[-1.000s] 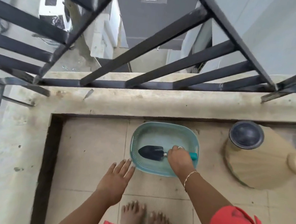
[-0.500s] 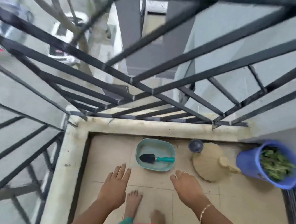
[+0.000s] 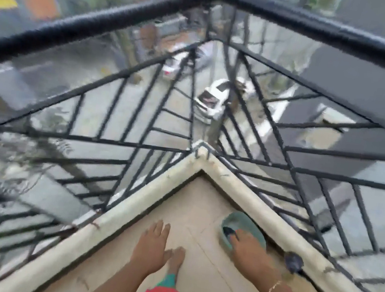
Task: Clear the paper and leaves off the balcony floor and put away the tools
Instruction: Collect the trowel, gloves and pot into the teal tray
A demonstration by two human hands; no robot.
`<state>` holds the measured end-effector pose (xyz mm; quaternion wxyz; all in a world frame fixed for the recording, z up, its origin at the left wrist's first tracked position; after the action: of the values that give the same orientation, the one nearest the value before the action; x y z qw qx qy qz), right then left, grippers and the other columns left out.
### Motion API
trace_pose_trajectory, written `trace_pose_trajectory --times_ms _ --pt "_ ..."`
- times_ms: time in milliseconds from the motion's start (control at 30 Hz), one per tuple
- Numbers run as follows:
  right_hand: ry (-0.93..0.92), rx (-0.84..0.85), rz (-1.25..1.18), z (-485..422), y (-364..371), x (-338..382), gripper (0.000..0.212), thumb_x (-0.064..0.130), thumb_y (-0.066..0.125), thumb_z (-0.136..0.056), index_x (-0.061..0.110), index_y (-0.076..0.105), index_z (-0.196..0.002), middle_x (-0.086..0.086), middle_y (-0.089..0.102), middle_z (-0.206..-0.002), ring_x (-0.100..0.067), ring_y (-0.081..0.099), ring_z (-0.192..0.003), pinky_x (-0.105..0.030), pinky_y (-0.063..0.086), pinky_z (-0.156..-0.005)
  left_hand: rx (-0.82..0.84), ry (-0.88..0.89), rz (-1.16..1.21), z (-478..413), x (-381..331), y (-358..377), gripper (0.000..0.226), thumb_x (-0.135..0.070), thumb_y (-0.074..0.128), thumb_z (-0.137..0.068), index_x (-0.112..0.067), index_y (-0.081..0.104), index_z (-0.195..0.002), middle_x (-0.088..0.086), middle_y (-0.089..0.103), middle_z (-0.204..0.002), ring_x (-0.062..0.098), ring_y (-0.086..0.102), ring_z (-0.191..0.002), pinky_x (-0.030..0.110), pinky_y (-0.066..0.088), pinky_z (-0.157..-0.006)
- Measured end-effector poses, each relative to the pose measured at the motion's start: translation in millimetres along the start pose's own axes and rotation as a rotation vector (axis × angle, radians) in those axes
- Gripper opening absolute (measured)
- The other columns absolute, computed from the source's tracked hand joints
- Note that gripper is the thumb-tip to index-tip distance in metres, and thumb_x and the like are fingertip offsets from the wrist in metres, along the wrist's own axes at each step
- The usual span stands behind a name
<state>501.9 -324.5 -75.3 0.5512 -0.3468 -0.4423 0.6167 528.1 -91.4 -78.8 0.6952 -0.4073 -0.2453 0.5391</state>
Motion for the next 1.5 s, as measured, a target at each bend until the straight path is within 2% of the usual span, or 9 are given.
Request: trace_pose_trajectory --times_ms 100,333,500,567,633,867,967,1267,1500 --pt "-0.255 -0.03 0.139 3.1 -14.3 62.9 0.048 0.036 0.089 -0.043 0.018 0.066 -0.081 -0.003 0.061 -0.075 -0.02 0.062 -0.06 -0.03 0.05 -0.05 -0.018 -0.141 0.134 57.6 33.5 27.6 0.085 -0.064 0.004 -0.082 -0.012 0.001 -0.15 0.013 -0.006 -0.157 0.025 0.001 -0.146 0.035 0.008 -0.118" --pt "-0.637 -0.038 0.332 12.3 -7.7 211.6 0.052 0.043 0.089 -0.023 0.025 0.063 -0.065 0.0 0.055 -0.059 -0.014 0.055 -0.047 -0.02 0.043 -0.041 -0.029 -0.542 0.5 200.8 107.9 106.3 0.07 -0.047 0.036 -0.096 -0.012 0.007 -0.15 0.013 0.001 -0.158 0.026 0.005 -0.146 0.038 0.009 -0.118" --pt "-0.907 -0.023 0.383 49.3 11.5 344.2 0.051 0.037 0.09 -0.023 0.026 0.061 -0.064 0.004 0.052 -0.057 -0.014 0.052 -0.045 -0.021 0.042 -0.039 -0.134 -0.758 0.733 312.4 160.7 182.2 0.079 -0.065 0.026 -0.077 -0.005 0.055 -0.118 0.017 0.062 -0.115 0.028 0.066 -0.101 0.027 0.054 -0.078" --pt "-0.995 0.012 0.409 68.3 30.3 396.7 0.05 0.038 0.09 -0.025 0.027 0.06 -0.064 0.004 0.051 -0.057 -0.014 0.052 -0.045 -0.021 0.041 -0.039 -0.129 -0.807 0.819 359.0 175.7 201.6 0.103 -0.076 0.008 -0.073 -0.003 0.03 -0.142 0.024 0.035 -0.146 0.031 0.041 -0.132 0.033 0.037 -0.105" --pt "-1.06 0.049 0.447 89.9 48.4 449.7 0.051 0.041 0.09 -0.025 0.027 0.061 -0.066 0.005 0.052 -0.058 -0.013 0.053 -0.046 -0.022 0.042 -0.039 -0.125 -0.907 0.84 405.5 190.8 236.0 0.085 -0.066 0.018 -0.087 -0.01 0.007 -0.15 0.016 0.001 -0.157 0.026 0.008 -0.146 0.038 0.011 -0.116" --pt "-1.293 0.079 0.468 181.7 112.7 616.0 0.055 0.044 0.089 -0.036 0.028 0.068 -0.084 0.007 0.059 -0.07 -0.01 0.061 -0.057 -0.02 0.047 -0.048 -0.122 -1.146 0.974 548.9 228.2 335.4 0.07 -0.042 0.036 -0.098 -0.01 0.001 -0.151 0.015 -0.008 -0.157 0.029 -0.004 -0.146 0.04 0.002 -0.118" --pt "-1.311 0.207 0.484 211.4 130.3 655.3 0.035 0.036 0.072 -0.072 0.022 0.064 -0.104 0.0 0.062 -0.09 -0.022 0.061 -0.082 -0.031 0.048 -0.067 -0.142 -1.208 1.025 589.8 235.2 359.6 0.07 -0.042 0.035 -0.099 -0.01 0.0 -0.151 0.014 -0.009 -0.157 0.029 -0.005 -0.146 0.039 0.001 -0.118" --pt "-1.282 0.236 0.581 198.1 128.4 687.3 0.035 0.035 0.041 -0.094 0.018 0.048 -0.124 -0.006 0.052 -0.118 -0.026 0.049 -0.11 -0.034 0.04 -0.09 -0.192 -1.225 1.102 591.0 263.4 383.5 0.07 -0.043 0.035 -0.098 -0.012 0.0 -0.15 0.012 -0.008 -0.158 0.026 -0.003 -0.146 0.037 0.004 -0.119" --pt "-0.987 0.344 0.451 122.0 113.1 627.3 0.038 0.034 0.049 -0.091 0.018 0.047 -0.125 -0.006 0.048 -0.122 -0.026 0.046 -0.115 -0.033 0.04 -0.091 -0.114 -1.046 1.006 521.2 305.4 351.5 0.069 -0.043 0.036 -0.098 -0.014 0.002 -0.151 0.011 -0.005 -0.158 0.025 -0.001 -0.146 0.035 0.006 -0.117"
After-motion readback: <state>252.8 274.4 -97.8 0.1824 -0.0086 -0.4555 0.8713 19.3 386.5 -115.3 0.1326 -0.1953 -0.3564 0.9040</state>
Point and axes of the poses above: each hand's wrist, its own z-axis away from the middle knuckle, its own y-axis out of the palm, x = y × z, the point moved 6 cm from there along -z, towards the middle knuckle
